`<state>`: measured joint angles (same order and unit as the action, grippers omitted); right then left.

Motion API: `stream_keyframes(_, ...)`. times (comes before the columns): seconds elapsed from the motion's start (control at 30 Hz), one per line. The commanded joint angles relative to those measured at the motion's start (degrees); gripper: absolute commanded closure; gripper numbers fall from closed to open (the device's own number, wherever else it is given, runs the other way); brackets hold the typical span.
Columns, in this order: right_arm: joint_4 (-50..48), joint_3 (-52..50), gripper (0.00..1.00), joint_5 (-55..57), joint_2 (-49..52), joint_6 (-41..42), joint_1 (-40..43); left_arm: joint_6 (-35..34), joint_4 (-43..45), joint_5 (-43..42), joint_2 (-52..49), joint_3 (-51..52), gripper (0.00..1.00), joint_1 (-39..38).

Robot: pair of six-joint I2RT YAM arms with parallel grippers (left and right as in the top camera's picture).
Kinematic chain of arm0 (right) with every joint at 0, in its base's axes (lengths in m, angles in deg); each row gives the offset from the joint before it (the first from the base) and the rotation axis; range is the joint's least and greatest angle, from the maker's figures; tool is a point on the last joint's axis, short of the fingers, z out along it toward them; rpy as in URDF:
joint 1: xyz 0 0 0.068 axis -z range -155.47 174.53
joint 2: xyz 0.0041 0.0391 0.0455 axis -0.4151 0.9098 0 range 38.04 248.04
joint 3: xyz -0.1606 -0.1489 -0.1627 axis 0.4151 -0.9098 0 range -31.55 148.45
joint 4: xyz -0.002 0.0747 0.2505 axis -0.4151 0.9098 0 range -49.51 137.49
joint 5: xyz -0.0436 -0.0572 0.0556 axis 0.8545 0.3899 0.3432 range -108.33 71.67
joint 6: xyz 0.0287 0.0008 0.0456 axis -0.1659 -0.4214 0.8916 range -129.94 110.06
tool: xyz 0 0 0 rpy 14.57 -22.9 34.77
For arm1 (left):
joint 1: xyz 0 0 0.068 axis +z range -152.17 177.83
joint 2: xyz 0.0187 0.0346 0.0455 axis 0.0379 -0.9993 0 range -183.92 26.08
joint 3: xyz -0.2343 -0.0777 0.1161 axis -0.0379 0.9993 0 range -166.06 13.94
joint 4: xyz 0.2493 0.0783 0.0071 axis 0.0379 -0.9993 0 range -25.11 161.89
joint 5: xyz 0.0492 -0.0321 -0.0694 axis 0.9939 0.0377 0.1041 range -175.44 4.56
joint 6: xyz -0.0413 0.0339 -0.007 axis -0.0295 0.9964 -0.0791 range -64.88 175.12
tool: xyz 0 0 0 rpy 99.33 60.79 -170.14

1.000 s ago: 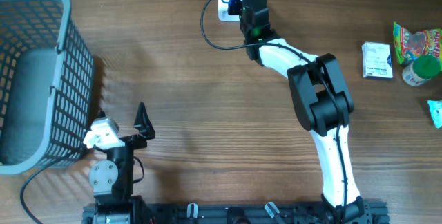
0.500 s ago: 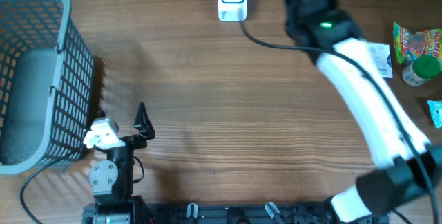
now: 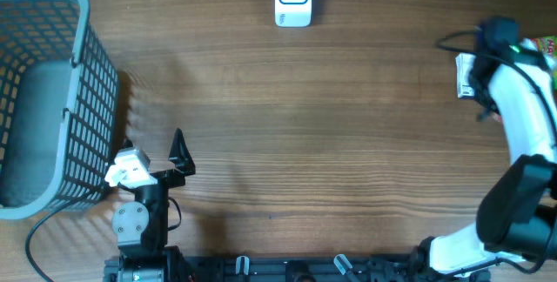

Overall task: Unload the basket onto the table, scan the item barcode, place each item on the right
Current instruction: 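Carry the tissue pack to the far right and release it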

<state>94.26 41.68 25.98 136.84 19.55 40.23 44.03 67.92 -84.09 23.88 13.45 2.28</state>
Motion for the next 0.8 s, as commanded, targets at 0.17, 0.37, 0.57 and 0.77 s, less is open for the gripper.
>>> stream_keyframes(0.17, -14.95, -5.31, 0.95, -15.91, 0.24, -1.79, 10.03, -0.28, -0.17, -0.66, 0.24, 0.15, 0.00, -0.15)
stream_keyframes(0.37, -16.31, -3.52, 0.00, -24.39, -0.02, -4.09, 9.86, -0.31, -0.17, -0.68, 0.24, 0.15, 0.00, -0.15)
stream_keyframes(0.57, -9.57, 2.29, 0.00, -35.30, -6.21, -4.04, 9.75, -0.28, -0.17, -0.66, 0.24, 0.15, 0.00, -0.15)
stream_keyframes(0.77, -5.79, 3.54, 0.00, -64.52, -20.37, -4.02, 5.79, -0.28, -0.17, -0.68, 0.24, 0.15, 0.00, -0.15)
